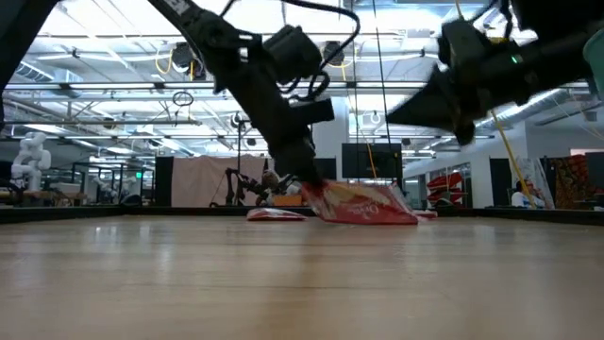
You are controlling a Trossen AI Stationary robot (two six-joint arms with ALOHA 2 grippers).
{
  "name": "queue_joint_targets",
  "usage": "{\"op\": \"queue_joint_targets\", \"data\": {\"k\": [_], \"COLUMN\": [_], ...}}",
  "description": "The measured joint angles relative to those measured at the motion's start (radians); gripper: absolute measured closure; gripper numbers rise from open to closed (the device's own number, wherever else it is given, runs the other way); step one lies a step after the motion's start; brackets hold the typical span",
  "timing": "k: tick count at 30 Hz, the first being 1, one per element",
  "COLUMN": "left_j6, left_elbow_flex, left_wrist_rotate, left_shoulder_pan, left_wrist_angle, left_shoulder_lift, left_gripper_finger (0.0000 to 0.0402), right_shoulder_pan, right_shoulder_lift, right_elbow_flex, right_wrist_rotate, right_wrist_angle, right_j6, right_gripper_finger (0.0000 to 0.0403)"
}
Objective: Sort popcorn bags into baskets
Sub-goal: Put the bottom popcorn bag into the green bin
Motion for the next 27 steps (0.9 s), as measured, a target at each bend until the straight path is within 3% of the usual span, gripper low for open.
{"op": "queue_joint_targets", "data": {"k": [5, 11, 14, 21, 27], "left_j6": [0.129, 0.21, 0.259, 0.346, 0.389], "left_elbow_flex": [0.002, 0.001, 0.001, 0.001, 0.001], "left_wrist_rotate": [-0.125, -0.248, -0.31, -0.402, -0.437], "left_shoulder_pan": [-0.08, -0.162, -0.204, -0.289, -0.345], "left_wrist_angle": [0.008, 0.006, 0.012, 0.041, 0.072], "left_shoulder_lift": [-0.027, -0.029, -0.029, -0.03, -0.03], "left_gripper_finger": [0.04, 0.04, 0.0401, 0.0401, 0.0401], "right_shoulder_pan": [-0.04, -0.07, -0.085, -0.14, -0.18], "right_shoulder_lift": [-0.009, -0.016, -0.017, -0.04, -0.045], "right_elbow_flex": [0.15, 0.386, 0.467, 0.497, 0.496], "right_wrist_rotate": [-0.067, -0.079, -0.121, -0.254, -0.278], "right_wrist_angle": [-0.171, -0.785, -0.96, -1.084, -1.124], "right_j6": [-0.125, -0.053, -0.021, -0.061, -0.081], "right_gripper_finger": [0.0403, 0.04, 0.0386, 0.0316, 0.0244]}}
